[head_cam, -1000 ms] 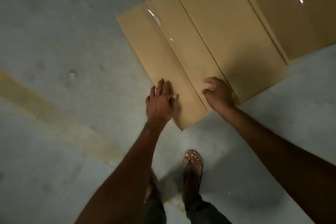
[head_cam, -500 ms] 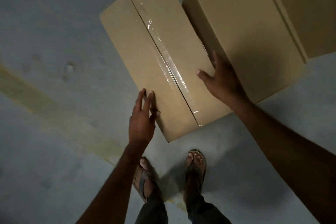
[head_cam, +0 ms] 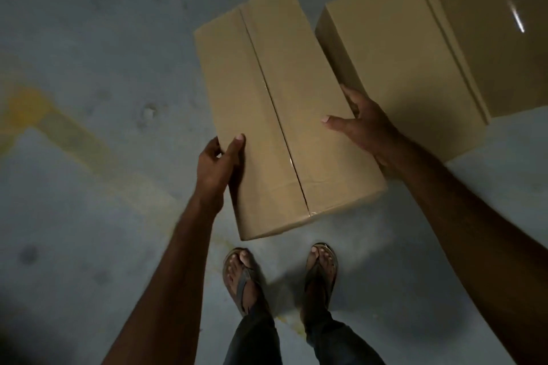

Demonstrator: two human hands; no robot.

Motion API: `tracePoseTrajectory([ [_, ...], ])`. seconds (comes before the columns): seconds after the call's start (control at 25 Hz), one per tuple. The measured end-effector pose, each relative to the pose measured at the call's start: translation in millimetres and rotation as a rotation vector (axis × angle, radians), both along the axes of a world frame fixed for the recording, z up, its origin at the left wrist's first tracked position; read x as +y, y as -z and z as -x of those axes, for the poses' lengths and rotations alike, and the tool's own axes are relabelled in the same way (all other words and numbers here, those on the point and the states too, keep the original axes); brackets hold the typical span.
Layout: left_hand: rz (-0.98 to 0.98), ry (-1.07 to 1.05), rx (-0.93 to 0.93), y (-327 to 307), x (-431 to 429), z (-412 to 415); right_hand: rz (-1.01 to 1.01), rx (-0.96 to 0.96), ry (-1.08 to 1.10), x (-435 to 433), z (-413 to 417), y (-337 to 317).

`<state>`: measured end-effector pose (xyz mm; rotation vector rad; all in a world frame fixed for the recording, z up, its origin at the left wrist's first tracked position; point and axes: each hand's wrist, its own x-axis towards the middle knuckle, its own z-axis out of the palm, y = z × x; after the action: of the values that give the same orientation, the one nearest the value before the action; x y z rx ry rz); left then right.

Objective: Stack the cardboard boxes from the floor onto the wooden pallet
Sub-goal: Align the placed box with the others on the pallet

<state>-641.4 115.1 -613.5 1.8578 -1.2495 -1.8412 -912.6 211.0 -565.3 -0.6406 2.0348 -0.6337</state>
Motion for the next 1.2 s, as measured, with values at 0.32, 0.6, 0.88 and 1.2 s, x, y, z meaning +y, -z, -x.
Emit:
tracePoseTrajectory([
  [0.32,-0.101,0.203,-0.112,-216.9,-53.2,-48.5,-0.034,-0.298,0.184,-12.3,-70.1,-195.6],
  [0.6,-0.033,0.19,-0.066,-392.2,-5.2,-145.8,0.079,-0.328,0.155,34.8,-162.1,-358.3],
  [0.88,0.27,-0.091,0.179,-503.2,149.0,-256.6,0.3,-0.28,-0.031,126.8,-241.7,-457.8],
  [1.2,0.55,-0.497,0.137,-585.8,350.4,-357.4,0.51,-0.273,-0.473,218.5,-346.4,-536.6],
])
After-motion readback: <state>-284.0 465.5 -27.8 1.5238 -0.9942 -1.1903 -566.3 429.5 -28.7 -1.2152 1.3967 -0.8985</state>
